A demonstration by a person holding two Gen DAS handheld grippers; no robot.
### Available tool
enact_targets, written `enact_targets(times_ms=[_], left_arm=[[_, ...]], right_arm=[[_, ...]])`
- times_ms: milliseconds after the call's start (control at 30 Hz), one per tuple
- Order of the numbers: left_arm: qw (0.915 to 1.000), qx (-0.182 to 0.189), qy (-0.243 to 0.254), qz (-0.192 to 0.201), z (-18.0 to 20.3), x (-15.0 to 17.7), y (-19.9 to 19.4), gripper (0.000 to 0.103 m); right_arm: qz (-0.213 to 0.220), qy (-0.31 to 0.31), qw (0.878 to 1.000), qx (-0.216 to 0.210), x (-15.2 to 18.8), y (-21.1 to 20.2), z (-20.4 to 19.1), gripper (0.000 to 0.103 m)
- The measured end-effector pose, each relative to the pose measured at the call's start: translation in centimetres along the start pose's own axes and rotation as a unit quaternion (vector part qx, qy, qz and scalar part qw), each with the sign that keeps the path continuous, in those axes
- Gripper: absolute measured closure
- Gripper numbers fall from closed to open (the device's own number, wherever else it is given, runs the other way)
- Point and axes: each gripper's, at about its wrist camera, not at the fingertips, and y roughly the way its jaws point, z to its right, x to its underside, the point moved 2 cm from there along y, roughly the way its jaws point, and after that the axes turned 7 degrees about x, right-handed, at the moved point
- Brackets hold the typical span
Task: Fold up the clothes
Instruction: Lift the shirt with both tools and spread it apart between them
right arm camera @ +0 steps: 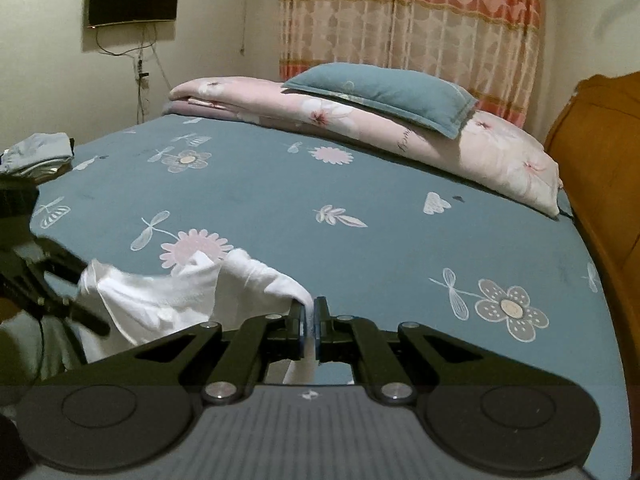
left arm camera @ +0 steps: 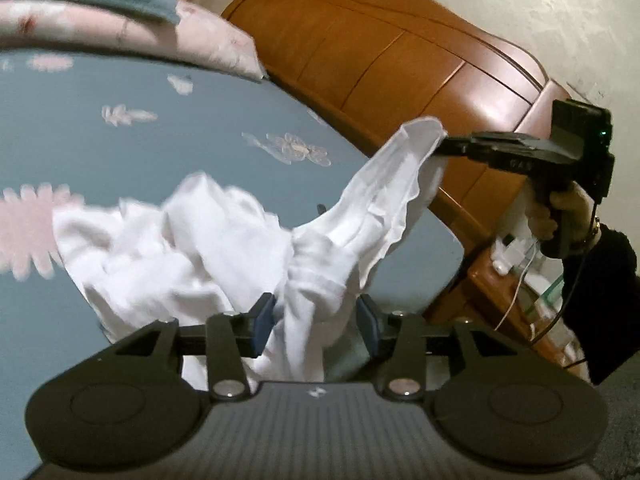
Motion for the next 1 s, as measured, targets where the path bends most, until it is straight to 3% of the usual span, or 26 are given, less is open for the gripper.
enact_targets(times_ms=[267,333,367,400,533,600,733,833,933,1000], left_arm=[[0.9972,-0.039,-0.060,-0.021,-0.1,2.5,1.0,0.062],[0.9952,-0.046,-0.080,-0.032,-0.3,2.7,1.6,0.075],[0.9938,-0.054,-0.088,-0.041,-0.3,2.7,2.0,0.096],[0.9925,-0.065,-0.091,-0.050,-0.3,2.7,2.2,0.098],[0.9900,-0.129,-0.042,-0.039,1.0,1.1,1.0,0.099],[0.9846,-0.171,-0.008,-0.035,1.4,-0.5,-0.3,0.099],[0.9638,-0.257,0.067,-0.016,2.4,-4.4,-3.7,0.099],[0.9481,-0.299,0.107,-0.014,3.6,-6.8,-5.6,0.099],[0.9397,-0.302,0.152,-0.049,4.8,-8.3,-6.6,0.099],[0.9421,-0.277,0.164,-0.094,4.9,-8.6,-6.3,0.099]], right_arm=[[0.010,-0.009,1.000,-0.003,-1.1,-0.3,-0.7,0.098],[0.011,-0.008,1.000,-0.004,-1.2,-0.2,-0.9,0.098],[0.012,-0.008,1.000,-0.004,-1.2,-0.1,-0.9,0.098],[0.012,-0.007,1.000,-0.006,-1.2,-0.1,-1.0,0.098],[0.014,-0.012,1.000,-0.004,-1.1,-0.5,-1.2,0.098],[0.014,-0.015,1.000,-0.003,-1.0,-0.8,-1.3,0.098],[0.017,-0.019,1.000,-0.009,-0.9,-1.5,-1.6,0.098],[0.023,-0.024,0.999,-0.011,-1.3,-2.0,-2.3,0.098],[0.008,-0.033,0.999,-0.036,-1.7,-2.1,-2.8,0.098],[-0.032,-0.053,0.996,-0.065,-1.5,-1.3,-3.4,0.098]])
